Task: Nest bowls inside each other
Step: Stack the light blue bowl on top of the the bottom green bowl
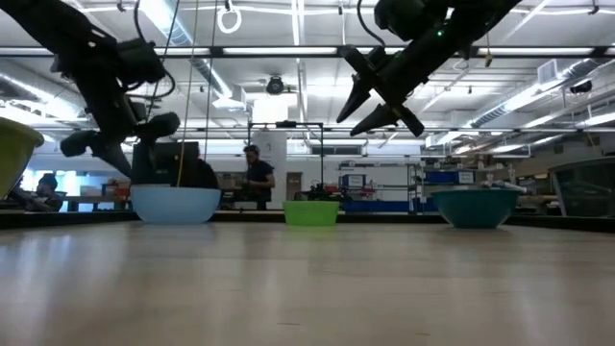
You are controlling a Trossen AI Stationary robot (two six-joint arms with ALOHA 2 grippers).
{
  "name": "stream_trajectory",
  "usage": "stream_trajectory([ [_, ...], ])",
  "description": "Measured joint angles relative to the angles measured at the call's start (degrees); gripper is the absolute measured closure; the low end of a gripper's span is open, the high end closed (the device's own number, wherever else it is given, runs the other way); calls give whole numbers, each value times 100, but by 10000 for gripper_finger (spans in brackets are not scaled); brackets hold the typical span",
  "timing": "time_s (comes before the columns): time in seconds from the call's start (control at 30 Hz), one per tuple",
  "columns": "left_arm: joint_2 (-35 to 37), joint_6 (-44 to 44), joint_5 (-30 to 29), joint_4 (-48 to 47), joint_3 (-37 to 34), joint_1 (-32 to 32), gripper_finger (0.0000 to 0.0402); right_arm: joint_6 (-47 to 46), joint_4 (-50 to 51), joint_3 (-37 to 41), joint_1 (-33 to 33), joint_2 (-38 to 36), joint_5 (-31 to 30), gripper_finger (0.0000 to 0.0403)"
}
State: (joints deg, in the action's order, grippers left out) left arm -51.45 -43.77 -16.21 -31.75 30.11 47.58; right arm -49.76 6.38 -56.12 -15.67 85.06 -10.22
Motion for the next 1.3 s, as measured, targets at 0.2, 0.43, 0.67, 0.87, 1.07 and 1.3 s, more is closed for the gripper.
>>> stream_trajectory([
  [0.2, -639, 344, 4, -109, 185, 647, 210, -19, 258, 0, 92, 0, -2, 244],
  [0.43, -1343, 849, 180, 69, 258, 1143, 210, -21, 394, 0, 92, 0, -42, 244],
  [0.67, -1644, 964, 350, 234, 258, 1217, 271, -15, 390, 0, 92, 0, -44, 245],
  [0.87, -1482, 1123, 674, 195, 258, 1201, 389, -3, 366, 2, 86, -3, -46, 265],
  [1.07, -751, 1641, 1639, 111, 291, 988, 397, 109, 364, 2, 86, -4, -48, 294],
  [1.3, 163, 3673, 3765, -289, 957, -149, 399, 434, 366, 2, 80, -4, -48, 318],
])
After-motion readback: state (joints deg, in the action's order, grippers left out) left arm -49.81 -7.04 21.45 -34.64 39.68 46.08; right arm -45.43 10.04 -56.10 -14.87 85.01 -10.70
